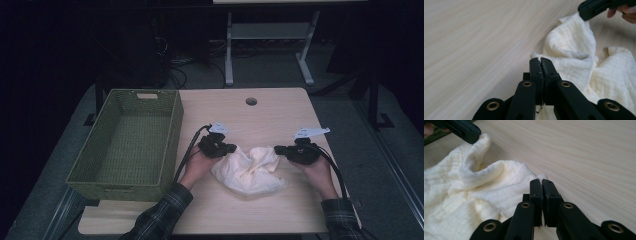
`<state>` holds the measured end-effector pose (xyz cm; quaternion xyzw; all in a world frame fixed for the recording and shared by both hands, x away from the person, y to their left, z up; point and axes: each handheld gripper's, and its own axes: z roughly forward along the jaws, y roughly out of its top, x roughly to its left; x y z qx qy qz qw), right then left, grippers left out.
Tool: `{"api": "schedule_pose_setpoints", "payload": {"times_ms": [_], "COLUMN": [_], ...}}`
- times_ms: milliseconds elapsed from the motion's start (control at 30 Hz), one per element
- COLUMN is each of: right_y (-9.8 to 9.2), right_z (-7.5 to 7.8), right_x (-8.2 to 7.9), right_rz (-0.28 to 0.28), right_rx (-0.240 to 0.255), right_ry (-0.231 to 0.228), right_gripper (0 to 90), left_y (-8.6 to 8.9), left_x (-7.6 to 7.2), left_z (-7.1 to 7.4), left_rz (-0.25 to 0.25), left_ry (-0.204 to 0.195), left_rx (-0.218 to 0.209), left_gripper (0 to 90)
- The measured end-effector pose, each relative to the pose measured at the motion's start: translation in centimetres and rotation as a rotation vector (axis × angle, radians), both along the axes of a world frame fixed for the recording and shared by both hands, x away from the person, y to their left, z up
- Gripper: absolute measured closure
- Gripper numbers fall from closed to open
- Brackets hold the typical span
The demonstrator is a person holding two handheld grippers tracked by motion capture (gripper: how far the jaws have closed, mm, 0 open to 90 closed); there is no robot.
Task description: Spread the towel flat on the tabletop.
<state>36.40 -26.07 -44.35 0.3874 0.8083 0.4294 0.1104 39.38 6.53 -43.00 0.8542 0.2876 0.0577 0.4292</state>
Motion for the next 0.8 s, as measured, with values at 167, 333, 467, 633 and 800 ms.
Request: {"api": "schedule_pose_setpoints", "payload": {"times_ms": [167,333,467,633,800], "right_y": [-1.4,-3.2,-3.8,-3.2,-2.6], "right_z": [1.2,1.5,0.6,-0.4,-0.9], "right_x": [-0.2,-0.3,-0.5,-1.9,-3.7], "right_rz": [-0.051,-0.106,-0.115,-0.076,-0.035], "right_rx": [0.011,0.008,0.004,-0.018,-0.054], "right_ry": [-0.031,-0.033,0.007,0.042,0.067], "right_gripper": [86.8,87.0,87.0,87.0,86.9], "left_y": [1.2,2.5,2.9,2.8,2.8], "left_x": [0.1,0.4,0.3,-1.2,-2.9], "left_z": [0.5,0.5,-0.1,-1.0,-1.8], "left_rz": [0.093,0.175,0.191,0.157,0.112], "left_ry": [-0.031,-0.026,0.012,0.064,0.115], "left_rx": [-0.022,-0.001,0.026,0.066,0.11], "left_gripper": [88.6,88.7,88.6,88.6,88.4]}}
